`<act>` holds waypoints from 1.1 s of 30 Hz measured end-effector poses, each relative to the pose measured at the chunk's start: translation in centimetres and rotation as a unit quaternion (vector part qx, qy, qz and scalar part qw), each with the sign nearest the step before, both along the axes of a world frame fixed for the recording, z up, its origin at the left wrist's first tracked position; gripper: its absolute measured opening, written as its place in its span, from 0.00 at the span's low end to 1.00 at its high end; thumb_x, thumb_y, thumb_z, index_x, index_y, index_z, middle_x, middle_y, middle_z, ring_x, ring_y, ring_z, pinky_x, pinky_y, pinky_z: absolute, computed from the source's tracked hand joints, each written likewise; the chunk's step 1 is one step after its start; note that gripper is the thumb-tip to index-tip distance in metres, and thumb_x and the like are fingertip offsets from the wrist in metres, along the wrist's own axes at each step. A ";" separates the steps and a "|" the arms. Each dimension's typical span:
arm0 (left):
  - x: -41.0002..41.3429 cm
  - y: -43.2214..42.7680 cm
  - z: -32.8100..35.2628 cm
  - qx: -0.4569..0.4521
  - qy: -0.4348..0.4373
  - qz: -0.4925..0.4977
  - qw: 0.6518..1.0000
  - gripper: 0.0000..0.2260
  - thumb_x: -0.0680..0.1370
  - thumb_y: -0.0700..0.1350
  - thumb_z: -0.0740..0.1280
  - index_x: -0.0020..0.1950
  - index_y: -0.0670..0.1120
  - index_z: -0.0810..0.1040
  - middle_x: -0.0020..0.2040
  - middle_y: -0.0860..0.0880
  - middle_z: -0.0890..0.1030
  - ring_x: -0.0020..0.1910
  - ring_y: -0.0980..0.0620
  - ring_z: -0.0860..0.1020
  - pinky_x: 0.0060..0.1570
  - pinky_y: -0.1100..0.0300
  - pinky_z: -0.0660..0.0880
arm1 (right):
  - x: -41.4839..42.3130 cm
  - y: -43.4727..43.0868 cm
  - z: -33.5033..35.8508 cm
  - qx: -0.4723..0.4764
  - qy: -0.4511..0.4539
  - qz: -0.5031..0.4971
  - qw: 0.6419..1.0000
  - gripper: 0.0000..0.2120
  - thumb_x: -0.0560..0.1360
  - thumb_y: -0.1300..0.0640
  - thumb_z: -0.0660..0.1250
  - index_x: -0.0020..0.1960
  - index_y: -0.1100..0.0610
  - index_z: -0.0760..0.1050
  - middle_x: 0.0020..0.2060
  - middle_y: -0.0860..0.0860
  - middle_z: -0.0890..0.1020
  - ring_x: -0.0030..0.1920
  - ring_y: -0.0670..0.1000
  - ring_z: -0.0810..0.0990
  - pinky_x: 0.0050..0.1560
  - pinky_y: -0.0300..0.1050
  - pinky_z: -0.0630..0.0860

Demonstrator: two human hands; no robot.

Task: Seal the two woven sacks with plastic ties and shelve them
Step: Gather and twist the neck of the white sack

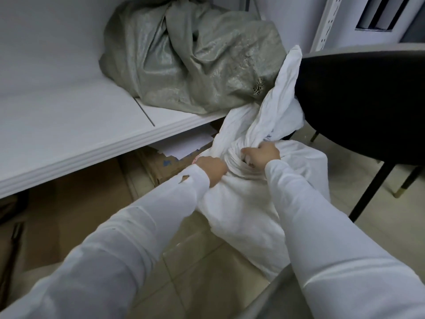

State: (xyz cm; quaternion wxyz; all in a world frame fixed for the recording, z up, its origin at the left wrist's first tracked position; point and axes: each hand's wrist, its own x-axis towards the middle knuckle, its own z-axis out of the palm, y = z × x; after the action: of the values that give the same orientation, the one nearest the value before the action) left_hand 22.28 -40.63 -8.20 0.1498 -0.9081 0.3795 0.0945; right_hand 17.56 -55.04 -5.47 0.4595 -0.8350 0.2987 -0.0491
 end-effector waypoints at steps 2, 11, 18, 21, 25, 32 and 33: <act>0.3 2.5 0.8 0.009 0.016 0.015 1.000 0.08 0.79 0.42 0.59 0.53 0.48 0.77 0.46 0.49 0.73 0.52 0.45 0.77 0.43 0.55 0.69 | 0.2 1.7 0.0 0.039 0.001 0.037 0.999 0.11 0.64 0.56 0.73 0.38 0.62 0.75 0.33 0.55 0.80 0.40 0.57 0.80 0.38 0.45 0.76; -1.5 15.9 4.4 0.078 0.077 0.159 0.981 0.07 0.76 0.45 0.65 0.53 0.47 0.77 0.49 0.47 0.77 0.47 0.47 0.75 0.44 0.57 0.71 | 1.7 12.8 1.6 0.089 -0.049 0.189 0.977 0.31 0.45 0.45 0.70 0.44 0.61 0.81 0.39 0.55 0.85 0.43 0.57 0.84 0.47 0.52 0.82; -4.2 28.2 6.5 0.108 -0.016 0.269 0.957 0.08 0.76 0.46 0.65 0.52 0.46 0.79 0.53 0.46 0.80 0.53 0.44 0.80 0.43 0.55 0.73 | -1.1 24.9 2.8 0.131 -0.139 0.272 0.943 0.17 0.57 0.51 0.74 0.39 0.63 0.81 0.39 0.56 0.85 0.44 0.55 0.83 0.51 0.56 0.79; -5.0 31.5 7.8 0.083 -0.101 0.335 0.933 0.12 0.77 0.42 0.61 0.58 0.46 0.78 0.57 0.46 0.79 0.56 0.43 0.79 0.48 0.54 0.73 | -1.4 27.2 3.7 0.174 -0.165 0.301 0.923 0.12 0.66 0.56 0.75 0.43 0.64 0.81 0.42 0.57 0.85 0.47 0.55 0.83 0.55 0.57 0.78; -4.3 34.6 11.0 0.048 -0.120 0.377 0.917 0.09 0.77 0.38 0.60 0.52 0.43 0.79 0.54 0.43 0.79 0.50 0.42 0.80 0.45 0.55 0.74 | -1.5 29.3 5.0 0.274 -0.139 0.371 0.876 0.14 0.72 0.55 0.71 0.53 0.63 0.81 0.51 0.55 0.84 0.55 0.53 0.82 0.60 0.51 0.76; -2.9 32.1 13.3 -0.089 0.007 0.336 0.938 0.12 0.80 0.44 0.61 0.61 0.42 0.76 0.60 0.45 0.78 0.57 0.45 0.76 0.53 0.55 0.72 | 1.8 26.7 5.9 0.070 -0.004 0.324 0.944 0.26 0.79 0.43 0.53 0.48 0.64 0.77 0.47 0.56 0.82 0.48 0.57 0.79 0.57 0.47 0.73; -2.5 31.1 13.8 -0.141 0.014 0.333 0.932 0.14 0.80 0.45 0.61 0.65 0.45 0.73 0.62 0.47 0.78 0.58 0.46 0.75 0.56 0.55 0.71 | 2.6 25.4 6.4 0.043 -0.021 0.292 0.955 0.28 0.76 0.42 0.54 0.48 0.65 0.79 0.47 0.59 0.83 0.49 0.60 0.81 0.57 0.51 0.76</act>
State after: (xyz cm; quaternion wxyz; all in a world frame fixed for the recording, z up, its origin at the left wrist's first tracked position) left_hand 19.78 -9.55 5.64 -0.0254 -0.9928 0.0668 0.0965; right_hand 20.16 -29.62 0.91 0.4952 -0.8642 0.0335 0.0821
